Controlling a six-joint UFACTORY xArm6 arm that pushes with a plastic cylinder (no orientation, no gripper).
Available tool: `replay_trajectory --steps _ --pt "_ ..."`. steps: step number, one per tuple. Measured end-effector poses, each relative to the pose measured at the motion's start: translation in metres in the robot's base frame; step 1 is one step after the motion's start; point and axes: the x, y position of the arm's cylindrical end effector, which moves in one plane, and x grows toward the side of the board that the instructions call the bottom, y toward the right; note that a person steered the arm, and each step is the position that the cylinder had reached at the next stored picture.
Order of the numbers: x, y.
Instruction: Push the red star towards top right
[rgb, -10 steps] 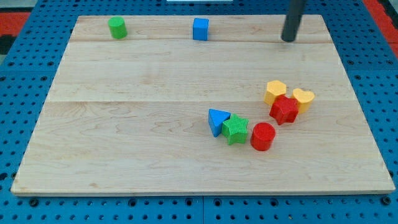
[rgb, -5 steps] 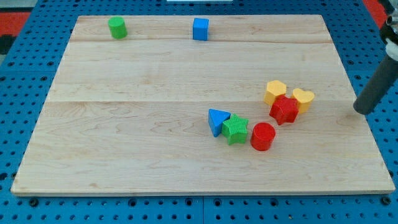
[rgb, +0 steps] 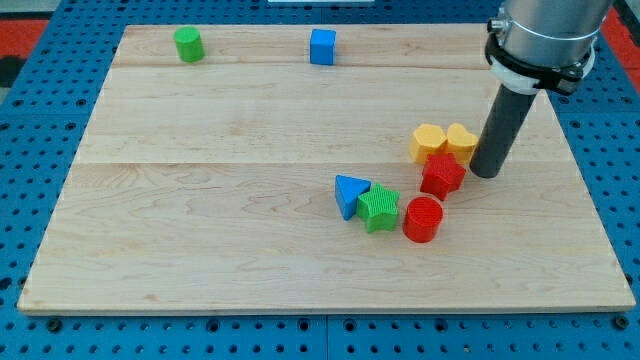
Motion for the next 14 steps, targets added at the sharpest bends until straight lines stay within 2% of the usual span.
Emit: replay_trajectory --steps 2,4,5,7,9,11,12,13,14 --pt "0.025 -0.010" --pt "-0.039 -0.122" --pt "-0.037 -0.098" --pt "0.013 -0.075" --pt "0.008 -0.135" --pt "-0.056 -0.205" --pt "-0.082 -0.208" --pt "-0.087 -0.225" --pt "-0.119 -0.229"
